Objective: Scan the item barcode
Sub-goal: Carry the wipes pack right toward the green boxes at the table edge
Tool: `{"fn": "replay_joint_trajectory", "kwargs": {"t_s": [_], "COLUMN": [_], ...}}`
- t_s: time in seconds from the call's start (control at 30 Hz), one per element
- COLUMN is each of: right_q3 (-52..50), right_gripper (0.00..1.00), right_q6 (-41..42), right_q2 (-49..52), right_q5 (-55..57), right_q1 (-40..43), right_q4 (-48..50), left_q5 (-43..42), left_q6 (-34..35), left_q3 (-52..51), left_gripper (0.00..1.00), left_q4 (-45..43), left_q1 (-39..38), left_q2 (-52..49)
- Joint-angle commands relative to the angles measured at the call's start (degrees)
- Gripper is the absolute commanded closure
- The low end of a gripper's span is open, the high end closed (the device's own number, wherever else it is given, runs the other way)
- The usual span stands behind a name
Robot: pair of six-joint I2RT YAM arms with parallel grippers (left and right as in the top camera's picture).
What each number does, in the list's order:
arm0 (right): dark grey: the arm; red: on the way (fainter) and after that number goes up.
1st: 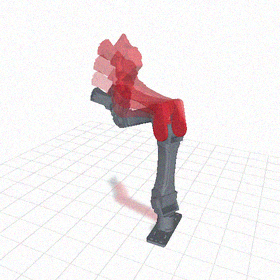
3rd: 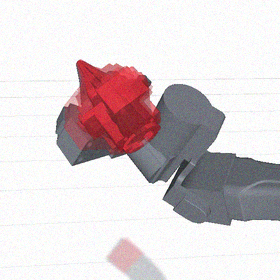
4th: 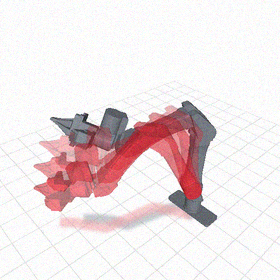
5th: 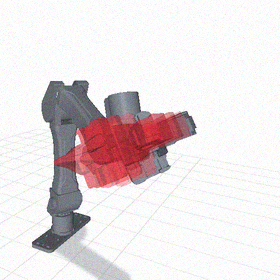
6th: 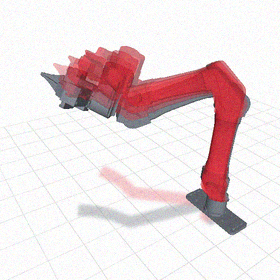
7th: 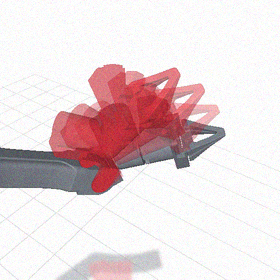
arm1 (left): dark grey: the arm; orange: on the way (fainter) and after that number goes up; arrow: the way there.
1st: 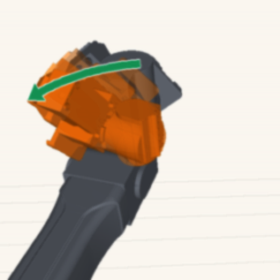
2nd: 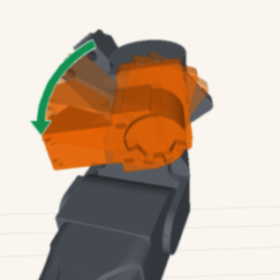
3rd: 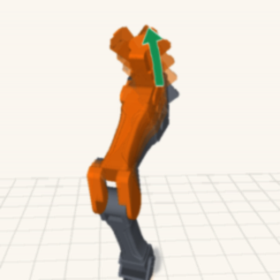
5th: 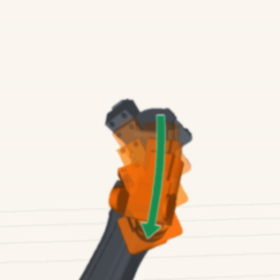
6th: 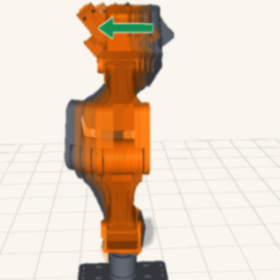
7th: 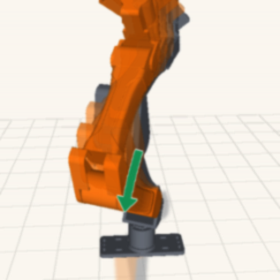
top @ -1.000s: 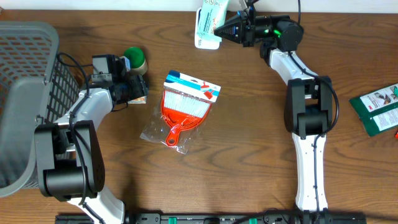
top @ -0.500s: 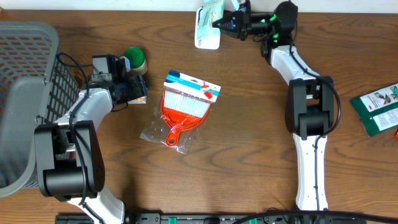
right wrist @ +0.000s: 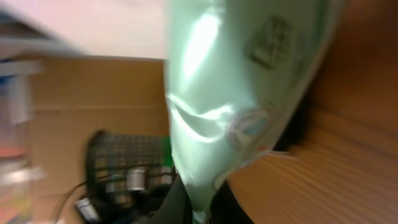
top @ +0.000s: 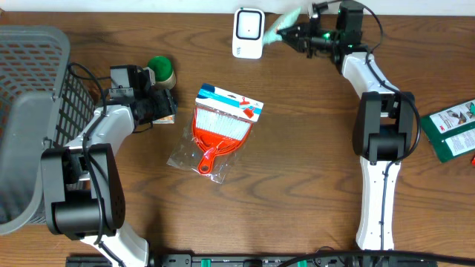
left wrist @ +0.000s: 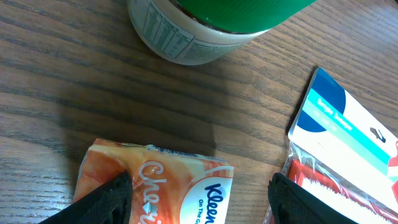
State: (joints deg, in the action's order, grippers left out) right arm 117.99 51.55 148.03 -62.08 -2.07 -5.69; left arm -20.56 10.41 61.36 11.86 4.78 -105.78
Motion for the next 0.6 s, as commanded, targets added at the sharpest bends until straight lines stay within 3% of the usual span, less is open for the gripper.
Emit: {"fn": "replay_joint_trajectory", "kwargs": {"t_s": [0.0, 0.2, 0.4, 0.57], "right_q3": [3.5, 10.4, 17.0, 18.5], "right_gripper": [0.99, 0.99, 0.99, 0.99], "right_q6": [-20.2, -39.7, -46.8, -47.2], "right_q2": [-1.9, -3.4, -8.1, -15.6], "right_q5": [11.6, 29.3, 37.9, 47.8], "right_q1": [-0.5, -1.1, -0.7, -0.6], "right_q4": [-11.5, -38.7, -51.8, -58.3], "left_q5": [2.3, 2.3, 2.3, 2.3], "left_q6": [-0.3, -0.3, -0.3, -0.3], "left_q3": [-1.2, -1.2, -1.2, -1.2], "left_gripper": [0.29, 0.29, 0.29, 0.29], "left_q4": [1.5, 0.6, 0.3, 0.3], "left_q1": [0.3, 0.3, 0.3, 0.3], "left_q2": [-2.6, -2.6, -2.6, -2.6]}}
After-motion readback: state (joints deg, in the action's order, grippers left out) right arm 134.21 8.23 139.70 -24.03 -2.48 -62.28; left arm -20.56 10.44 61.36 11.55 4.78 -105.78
